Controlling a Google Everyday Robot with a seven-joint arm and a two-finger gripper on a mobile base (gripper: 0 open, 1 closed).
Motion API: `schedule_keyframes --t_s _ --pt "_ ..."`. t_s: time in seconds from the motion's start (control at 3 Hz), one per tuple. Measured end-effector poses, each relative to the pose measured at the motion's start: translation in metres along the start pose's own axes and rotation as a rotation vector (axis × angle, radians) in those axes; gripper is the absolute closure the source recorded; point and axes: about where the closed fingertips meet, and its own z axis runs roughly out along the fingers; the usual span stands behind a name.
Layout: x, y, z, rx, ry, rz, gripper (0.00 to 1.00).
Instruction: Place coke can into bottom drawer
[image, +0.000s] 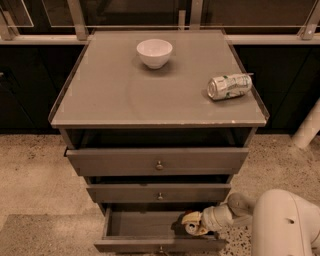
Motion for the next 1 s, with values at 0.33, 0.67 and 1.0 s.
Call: schedule_keyframes --t_s 0.33,0.67,1.0 --pt "0.0 0.0 0.0001 0.0 0.0 0.0 0.34" --pt "0.0 0.0 0.0001 0.0 0.0 0.0 0.11" --pt "0.0001 0.0 0.0002 0.0 0.0 0.0 0.0"
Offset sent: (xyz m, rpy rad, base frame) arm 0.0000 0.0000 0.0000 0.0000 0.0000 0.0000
